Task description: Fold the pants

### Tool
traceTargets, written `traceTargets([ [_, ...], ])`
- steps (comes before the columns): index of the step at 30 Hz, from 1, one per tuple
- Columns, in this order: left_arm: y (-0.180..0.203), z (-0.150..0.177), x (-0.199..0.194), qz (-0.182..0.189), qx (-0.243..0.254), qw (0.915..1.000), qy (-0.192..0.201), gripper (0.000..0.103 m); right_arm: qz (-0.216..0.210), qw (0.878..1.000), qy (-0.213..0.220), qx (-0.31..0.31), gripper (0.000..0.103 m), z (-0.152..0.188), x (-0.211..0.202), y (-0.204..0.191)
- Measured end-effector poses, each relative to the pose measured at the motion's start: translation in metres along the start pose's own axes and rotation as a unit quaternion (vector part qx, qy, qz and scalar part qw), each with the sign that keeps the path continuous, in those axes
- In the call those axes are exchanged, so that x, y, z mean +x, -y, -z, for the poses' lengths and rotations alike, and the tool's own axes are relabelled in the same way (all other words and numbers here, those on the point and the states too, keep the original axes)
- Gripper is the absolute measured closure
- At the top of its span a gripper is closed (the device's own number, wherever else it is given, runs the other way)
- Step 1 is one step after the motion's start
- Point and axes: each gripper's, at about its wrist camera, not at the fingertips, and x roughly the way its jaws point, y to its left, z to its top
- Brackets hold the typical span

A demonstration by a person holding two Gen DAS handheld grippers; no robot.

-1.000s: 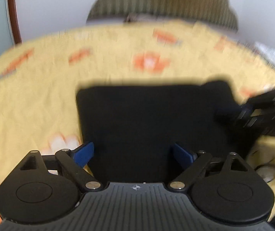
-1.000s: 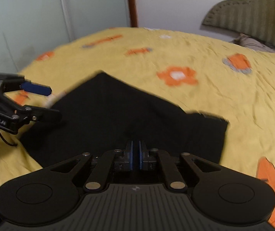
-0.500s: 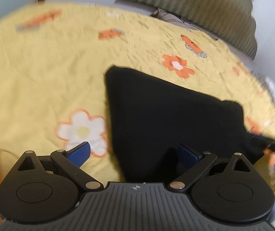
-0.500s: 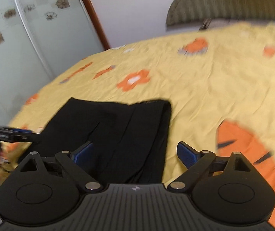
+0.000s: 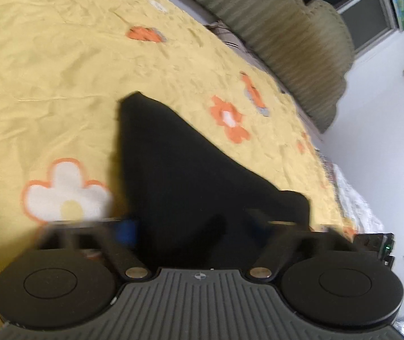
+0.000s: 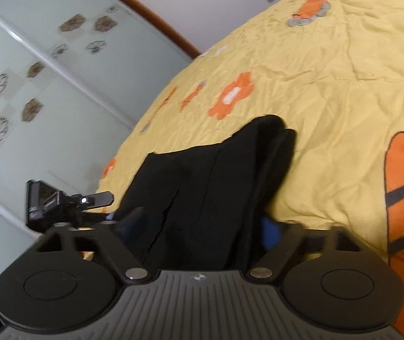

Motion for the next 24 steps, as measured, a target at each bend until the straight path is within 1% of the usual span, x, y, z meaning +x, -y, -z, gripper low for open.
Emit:
traceTargets([
  [1,-0.003,0.000,-0.001,-0.009,-0.002,1.0000,0.000,0.077,-0.002,1.000,0.005,0.014,0.071,0.002,0.003,0.004],
  [2,-0.008,0.001,-0.004,0.003,-0.014,0.9999,0.002,0.083,-0.006,1.000,0.012,0.021,0.072,0.005,0.002,0.005],
  [3,-0.012,0.002,-0.009,0.014,-0.027,0.9995,0.006,0.083,-0.004,1.000,0.018,0.023,0.074,0.008,0.001,0.003],
  [4,-0.009,0.002,-0.016,0.017,-0.023,0.9995,0.013,0.084,0.002,1.000,0.023,0.020,0.074,0.010,-0.001,-0.002],
  [5,-0.003,0.001,-0.023,0.011,-0.006,0.9997,0.023,0.085,0.006,1.000,0.028,0.012,0.075,0.011,-0.002,-0.010],
  [6,0.008,0.001,-0.030,-0.002,0.025,0.9991,0.036,0.085,0.004,0.999,0.034,0.005,0.076,0.011,-0.003,-0.019],
  [8,0.031,-0.002,-0.045,-0.028,0.080,0.9946,0.060,0.086,-0.011,0.999,0.049,-0.008,0.077,0.006,-0.009,-0.038],
  [10,0.048,-0.010,-0.060,-0.048,0.117,0.9886,0.083,0.086,-0.025,0.998,0.060,-0.025,0.077,0.000,-0.010,-0.056],
  [12,0.058,-0.021,-0.073,-0.070,0.137,0.9827,0.102,0.086,-0.044,0.996,0.071,-0.035,0.077,-0.006,-0.007,-0.070],
  [13,0.059,-0.027,-0.077,-0.086,0.144,0.9803,0.104,0.085,-0.048,0.995,0.076,-0.037,0.077,-0.009,-0.006,-0.072],
  [14,0.059,-0.034,-0.077,-0.102,0.149,0.9788,0.096,0.081,-0.043,0.995,0.080,-0.038,0.077,-0.012,-0.002,-0.074],
  [15,0.055,-0.040,-0.074,-0.114,0.144,0.9793,0.086,0.078,-0.036,0.995,0.083,-0.032,0.077,-0.014,0.005,-0.073],
  [16,0.049,-0.044,-0.068,-0.128,0.133,0.9802,0.071,0.064,-0.026,0.996,0.082,-0.024,0.077,-0.016,0.014,-0.069],
  [17,0.043,-0.047,-0.058,-0.143,0.132,0.9797,0.047,0.056,-0.003,0.997,0.075,-0.015,0.072,-0.019,0.023,-0.064],
  [18,0.038,-0.048,-0.049,-0.174,0.136,0.9748,0.031,0.054,0.037,0.997,0.064,-0.018,0.063,-0.019,0.032,-0.062],
  [19,0.034,-0.045,-0.042,-0.219,0.143,0.9647,0.027,0.055,0.094,0.994,0.047,-0.031,0.055,-0.018,0.042,-0.062],
  [20,0.034,-0.042,-0.038,-0.255,0.156,0.9539,0.027,0.055,0.151,0.987,0.028,-0.039,0.044,-0.018,0.048,-0.064],
  [21,0.035,-0.038,-0.038,-0.275,0.171,0.9456,0.032,0.054,0.181,0.982,0.024,-0.053,0.039,-0.015,0.047,-0.066],
  [22,0.036,-0.035,-0.042,-0.274,0.178,0.9442,0.042,0.053,0.181,0.979,0.045,-0.077,0.040,-0.010,0.036,-0.072],
  [23,0.038,-0.033,-0.046,-0.264,0.179,0.9464,0.049,0.049,0.186,0.974,0.071,-0.103,0.040,-0.006,0.025,-0.079],
  [24,0.044,-0.034,-0.047,-0.248,0.181,0.9503,0.054,0.045,0.203,0.965,0.100,-0.131,0.039,-0.004,0.014,-0.088],
])
